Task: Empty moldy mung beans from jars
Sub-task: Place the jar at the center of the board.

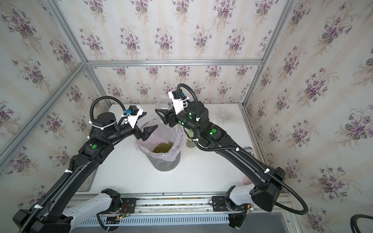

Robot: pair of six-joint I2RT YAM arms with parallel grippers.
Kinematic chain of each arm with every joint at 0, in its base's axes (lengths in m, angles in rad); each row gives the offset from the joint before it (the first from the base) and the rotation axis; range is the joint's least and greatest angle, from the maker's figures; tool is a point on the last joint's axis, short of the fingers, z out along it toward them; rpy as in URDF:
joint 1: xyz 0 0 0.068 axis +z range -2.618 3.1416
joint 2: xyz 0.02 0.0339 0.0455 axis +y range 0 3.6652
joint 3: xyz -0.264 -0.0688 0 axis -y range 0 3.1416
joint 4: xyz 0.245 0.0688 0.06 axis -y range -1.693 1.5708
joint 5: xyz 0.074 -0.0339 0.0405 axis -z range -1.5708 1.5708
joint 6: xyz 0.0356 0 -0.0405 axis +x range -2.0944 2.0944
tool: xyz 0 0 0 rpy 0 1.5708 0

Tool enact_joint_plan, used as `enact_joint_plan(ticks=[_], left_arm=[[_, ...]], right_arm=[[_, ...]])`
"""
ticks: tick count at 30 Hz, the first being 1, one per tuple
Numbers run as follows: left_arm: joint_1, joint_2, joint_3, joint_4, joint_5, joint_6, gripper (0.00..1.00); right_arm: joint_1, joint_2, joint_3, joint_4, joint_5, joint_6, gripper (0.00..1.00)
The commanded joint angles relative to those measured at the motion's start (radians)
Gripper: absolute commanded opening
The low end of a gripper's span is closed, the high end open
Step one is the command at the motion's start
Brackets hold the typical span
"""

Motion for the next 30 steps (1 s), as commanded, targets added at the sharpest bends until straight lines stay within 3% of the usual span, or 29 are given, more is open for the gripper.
enact_joint_plan(ticks=[1,11,30], left_arm=[[0.001,-0.005,0.003,0.049,-0.175,-0.096,1.0],[0.001,-0.002,0.005,0.069,-0.162,-0.133,1.0],[0.001,-0.026,0.002,0.067,-0.22,-0.144,1.0]], right_arm=[[-0.005,-0.006,0.018,-0.033,0.096,-0.032,0.58],[-0.06,-0.052,0.012,-0.115,0.271,-0.028,0.58],[-0.262,-0.18,-0.168,-0.116,0.465,0.033,0.58]])
